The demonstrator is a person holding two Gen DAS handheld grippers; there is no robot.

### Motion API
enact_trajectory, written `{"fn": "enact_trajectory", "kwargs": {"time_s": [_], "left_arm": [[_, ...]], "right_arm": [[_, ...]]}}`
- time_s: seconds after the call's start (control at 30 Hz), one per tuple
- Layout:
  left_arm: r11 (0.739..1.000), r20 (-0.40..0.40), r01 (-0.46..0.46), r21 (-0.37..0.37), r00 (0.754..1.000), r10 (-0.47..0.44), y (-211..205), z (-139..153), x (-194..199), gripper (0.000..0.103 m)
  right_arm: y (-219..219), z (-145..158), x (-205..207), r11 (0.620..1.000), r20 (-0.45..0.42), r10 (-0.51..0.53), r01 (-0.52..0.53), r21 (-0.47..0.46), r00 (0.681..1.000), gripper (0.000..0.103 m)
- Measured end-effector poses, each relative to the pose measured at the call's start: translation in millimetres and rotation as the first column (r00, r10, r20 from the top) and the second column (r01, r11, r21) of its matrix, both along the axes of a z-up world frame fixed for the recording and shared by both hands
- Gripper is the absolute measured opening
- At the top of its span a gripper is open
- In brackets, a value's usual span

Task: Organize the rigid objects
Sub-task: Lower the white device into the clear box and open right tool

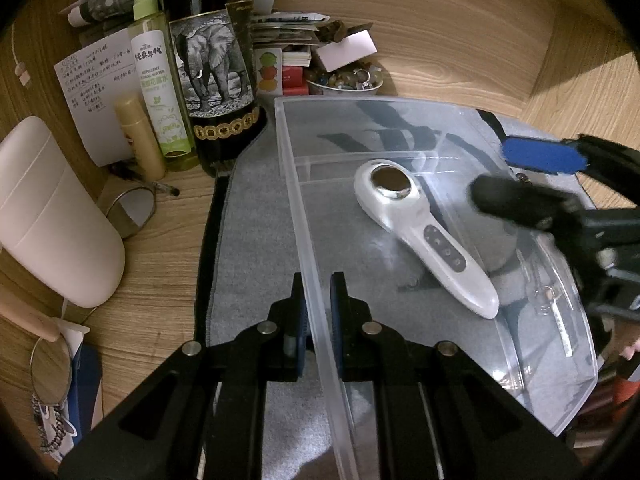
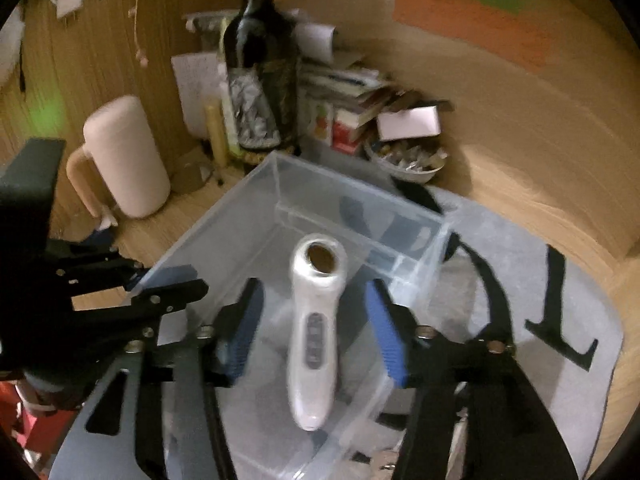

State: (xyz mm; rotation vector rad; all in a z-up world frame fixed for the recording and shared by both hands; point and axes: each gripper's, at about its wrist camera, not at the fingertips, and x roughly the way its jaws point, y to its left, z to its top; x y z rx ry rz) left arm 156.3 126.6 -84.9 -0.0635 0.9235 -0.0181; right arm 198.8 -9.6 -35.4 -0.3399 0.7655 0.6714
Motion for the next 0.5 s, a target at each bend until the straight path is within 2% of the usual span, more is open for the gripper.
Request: {"fn": "enact_trajectory", "kwargs": {"time_s": [0.1,0.23,0.5], "left_arm": [[1.0,-0.001,0.0,0.001,1.0,0.0,0.1,-0.3,0.0,0.01],[1.0,-0.002,0.0,0.001,1.0,0.0,0.4,-0.7,-0.2,0.01],[1.0,-0.003,-0.008,-0.012,1.0,0.008,2.8,-1.0,-1.5,0.01]], "right_arm": [[-13.5,9.7,-2.3,1.0,0.018,-0.02,0.02,0.022,1.0,0.057],[-38.2,23.1,-6.7,0.997,0.072,-0.066,0.063,0.044,0.995,0.067],[-103.3,36.4,-18.0,0.979,0.115,-0.188,0.176,0.108,0.976,0.07]]}}
